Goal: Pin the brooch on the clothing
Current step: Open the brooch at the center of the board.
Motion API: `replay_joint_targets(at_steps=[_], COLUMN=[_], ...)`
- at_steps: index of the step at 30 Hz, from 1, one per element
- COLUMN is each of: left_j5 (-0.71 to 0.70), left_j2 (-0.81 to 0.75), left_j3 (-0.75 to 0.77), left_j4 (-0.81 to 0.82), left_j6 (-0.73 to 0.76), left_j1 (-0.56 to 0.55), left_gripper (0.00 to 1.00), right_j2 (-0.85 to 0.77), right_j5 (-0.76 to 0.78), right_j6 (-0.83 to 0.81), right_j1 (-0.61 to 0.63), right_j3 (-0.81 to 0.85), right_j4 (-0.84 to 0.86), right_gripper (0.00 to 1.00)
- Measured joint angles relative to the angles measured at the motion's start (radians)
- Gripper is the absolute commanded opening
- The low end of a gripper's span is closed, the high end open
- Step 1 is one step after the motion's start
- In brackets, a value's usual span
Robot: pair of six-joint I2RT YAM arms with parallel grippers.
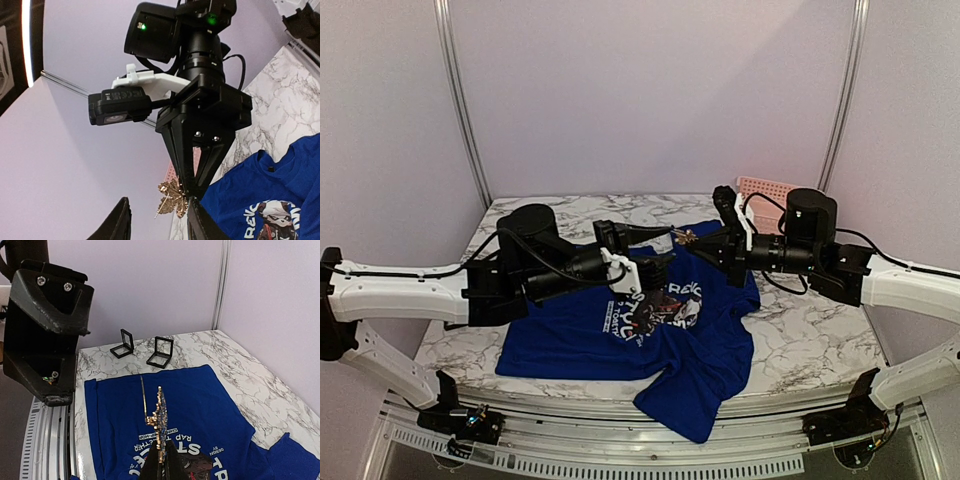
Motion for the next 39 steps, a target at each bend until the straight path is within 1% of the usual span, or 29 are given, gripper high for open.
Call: replay_joint_targets(at_steps=[5,9,13,20,22,24,27,33,39], left_j5=[-0.034,-0.046,-0.054,-0.058,-0.063,-0.069,-0.076,-0.084,-0.082], left_j2=[0.026,0.056,0.070,0.083,0.085,0.087,0.090,0.093,0.101], left_j3=[0.007,0.034,0.051,0.053,0.053,0.053,0.053,0.060,0.072], left_j4=[0.041,0.006,-0.011,-0.019,-0.019,-0.020,-0.019,-0.013,-0.013], left_j6=[0.106,0.178,0.228,0.260,0.261,0.260,0.263,0.296,0.320], left_j1=[0.000,0.003,0.013,0.026,0.029,0.031,0.033,0.037,0.053], left_gripper=[0.31,0.30,0.19,0.09,0.10,0.14,0.15,0.22,0.22], right_j2=[0.011,0.012,0.012,0.013,0.013,0.013,0.013,0.013,0.013], right_j5=[-0.001,-0.001,-0.002,-0.002,-0.002,-0.002,-0.004,-0.009,-0.008], right_j6=[0.014,0.020,0.024,0.028,0.028,0.028,0.027,0.027,0.027], right_j1=[0.000,0.000,0.000,0.001,0.001,0.002,0.003,0.003,0.003], right_j3=[0.000,0.003,0.013,0.015,0.015,0.019,0.027,0.028,0.028], right_j4=[0.000,0.000,0.000,0.000,0.000,-0.003,-0.006,-0.008,-0.008], right_gripper=[0.00,0.00,0.00,0.00,0.00,0.00,0.00,0.00,0.00])
